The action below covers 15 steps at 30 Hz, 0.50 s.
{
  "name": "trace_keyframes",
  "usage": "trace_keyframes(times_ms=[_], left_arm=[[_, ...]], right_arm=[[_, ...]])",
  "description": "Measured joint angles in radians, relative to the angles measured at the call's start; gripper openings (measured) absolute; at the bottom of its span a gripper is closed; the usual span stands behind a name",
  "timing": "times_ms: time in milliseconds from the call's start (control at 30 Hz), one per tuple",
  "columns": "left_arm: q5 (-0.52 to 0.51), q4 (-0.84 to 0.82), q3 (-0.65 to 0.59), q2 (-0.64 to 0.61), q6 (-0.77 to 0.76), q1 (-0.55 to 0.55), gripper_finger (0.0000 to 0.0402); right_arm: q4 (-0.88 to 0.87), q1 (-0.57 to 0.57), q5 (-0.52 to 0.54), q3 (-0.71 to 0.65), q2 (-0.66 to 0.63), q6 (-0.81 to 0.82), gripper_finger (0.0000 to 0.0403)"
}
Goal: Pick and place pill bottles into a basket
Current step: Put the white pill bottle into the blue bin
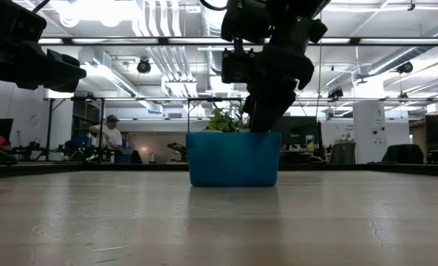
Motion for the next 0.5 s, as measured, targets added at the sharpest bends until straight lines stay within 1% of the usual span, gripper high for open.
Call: trace_keyframes(times_ms=[400, 433, 500], left_arm=[[0.0, 0.0, 0.0, 0.0, 0.0, 0.0, 0.0], [0.001, 0.0, 0.0, 0.0, 0.0, 0.0, 0.0], [0.001, 0.0, 0.0, 0.0, 0.0, 0.0, 0.0]], right_arm=[[0.029, 0.008, -0.005, -0.016, -0.001, 0.011, 0.0148], [0.03, 0.008, -0.005, -0.016, -0.001, 0.014, 0.015], [0.03, 0.01, -0.006, -0.016, -0.001, 0.022, 0.0167]])
